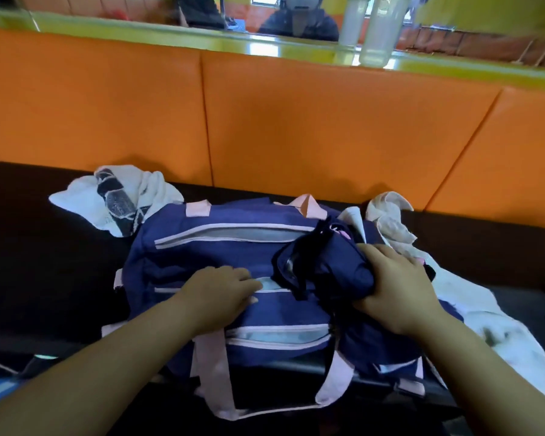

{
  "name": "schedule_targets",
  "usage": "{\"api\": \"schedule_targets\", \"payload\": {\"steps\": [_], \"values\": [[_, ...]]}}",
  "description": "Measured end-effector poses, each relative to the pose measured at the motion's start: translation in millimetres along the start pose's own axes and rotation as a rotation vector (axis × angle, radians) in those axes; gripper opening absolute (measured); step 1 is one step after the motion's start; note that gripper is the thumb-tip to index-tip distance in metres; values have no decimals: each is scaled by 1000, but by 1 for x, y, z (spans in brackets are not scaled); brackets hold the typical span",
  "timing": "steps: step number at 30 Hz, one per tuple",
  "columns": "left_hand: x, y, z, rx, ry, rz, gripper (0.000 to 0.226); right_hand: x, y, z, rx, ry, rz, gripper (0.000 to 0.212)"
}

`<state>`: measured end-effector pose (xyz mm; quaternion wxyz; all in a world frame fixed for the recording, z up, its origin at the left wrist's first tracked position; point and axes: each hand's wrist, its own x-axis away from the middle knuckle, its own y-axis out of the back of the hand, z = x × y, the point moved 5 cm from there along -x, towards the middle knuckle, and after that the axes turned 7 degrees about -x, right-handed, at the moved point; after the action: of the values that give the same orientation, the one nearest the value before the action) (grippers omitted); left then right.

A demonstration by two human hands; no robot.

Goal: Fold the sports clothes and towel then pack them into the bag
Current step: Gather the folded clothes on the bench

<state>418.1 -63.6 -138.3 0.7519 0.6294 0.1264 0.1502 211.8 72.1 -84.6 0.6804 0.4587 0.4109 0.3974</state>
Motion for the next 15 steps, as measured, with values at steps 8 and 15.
{"api": "schedule_targets", "payload": {"steps": [8, 15], "values": [[-38, -7, 4, -419, -210, -126, 44, -1, -16, -11, -64, -59, 16, 74], [-58, -30, 14, -324, -134, -37, 40, 5, -15, -19, -170, -83, -50, 73]]}}
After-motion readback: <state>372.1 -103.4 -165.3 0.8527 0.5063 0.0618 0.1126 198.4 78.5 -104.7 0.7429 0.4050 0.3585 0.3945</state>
